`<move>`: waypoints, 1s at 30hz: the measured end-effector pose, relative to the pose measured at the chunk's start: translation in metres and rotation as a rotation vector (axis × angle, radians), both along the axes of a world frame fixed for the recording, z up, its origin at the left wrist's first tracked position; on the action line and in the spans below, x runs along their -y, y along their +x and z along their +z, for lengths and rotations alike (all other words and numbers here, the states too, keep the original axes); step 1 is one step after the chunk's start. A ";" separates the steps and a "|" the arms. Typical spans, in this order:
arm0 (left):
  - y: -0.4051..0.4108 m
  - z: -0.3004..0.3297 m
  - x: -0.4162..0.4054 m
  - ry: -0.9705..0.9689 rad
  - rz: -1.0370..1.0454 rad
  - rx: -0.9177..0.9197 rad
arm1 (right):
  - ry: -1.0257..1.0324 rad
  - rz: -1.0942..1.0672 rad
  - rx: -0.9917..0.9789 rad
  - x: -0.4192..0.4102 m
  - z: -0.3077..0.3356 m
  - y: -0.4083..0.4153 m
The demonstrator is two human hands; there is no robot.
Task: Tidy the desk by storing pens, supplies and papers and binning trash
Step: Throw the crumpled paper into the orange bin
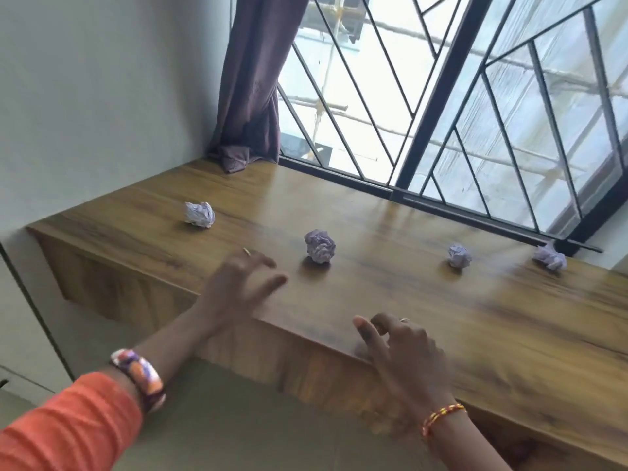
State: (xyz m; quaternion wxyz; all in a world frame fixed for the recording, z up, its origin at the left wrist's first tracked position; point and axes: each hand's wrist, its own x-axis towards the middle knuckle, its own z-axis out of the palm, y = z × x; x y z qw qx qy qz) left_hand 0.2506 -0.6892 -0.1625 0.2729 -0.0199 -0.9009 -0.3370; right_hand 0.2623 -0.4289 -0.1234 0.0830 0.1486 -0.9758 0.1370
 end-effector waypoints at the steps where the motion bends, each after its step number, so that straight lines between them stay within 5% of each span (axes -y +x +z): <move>1: -0.015 0.001 0.020 -0.101 0.139 -0.050 | -0.015 0.028 0.006 0.011 0.004 -0.007; 4: -0.050 0.015 0.069 -0.202 0.447 0.225 | 0.008 0.191 -0.016 0.051 0.009 -0.037; 8: -0.073 0.024 0.099 -0.178 0.485 0.597 | 0.076 0.307 -0.027 0.100 0.010 -0.094; 14: -0.069 0.019 0.080 -0.134 0.403 0.427 | 0.030 0.320 0.134 0.120 -0.002 -0.148; 22: -0.039 0.037 -0.055 -0.111 -0.163 0.434 | -0.206 0.249 0.085 -0.001 -0.003 -0.070; 30: 0.005 0.041 -0.274 -0.254 -0.751 0.428 | -0.336 -0.228 -0.005 -0.197 0.008 0.064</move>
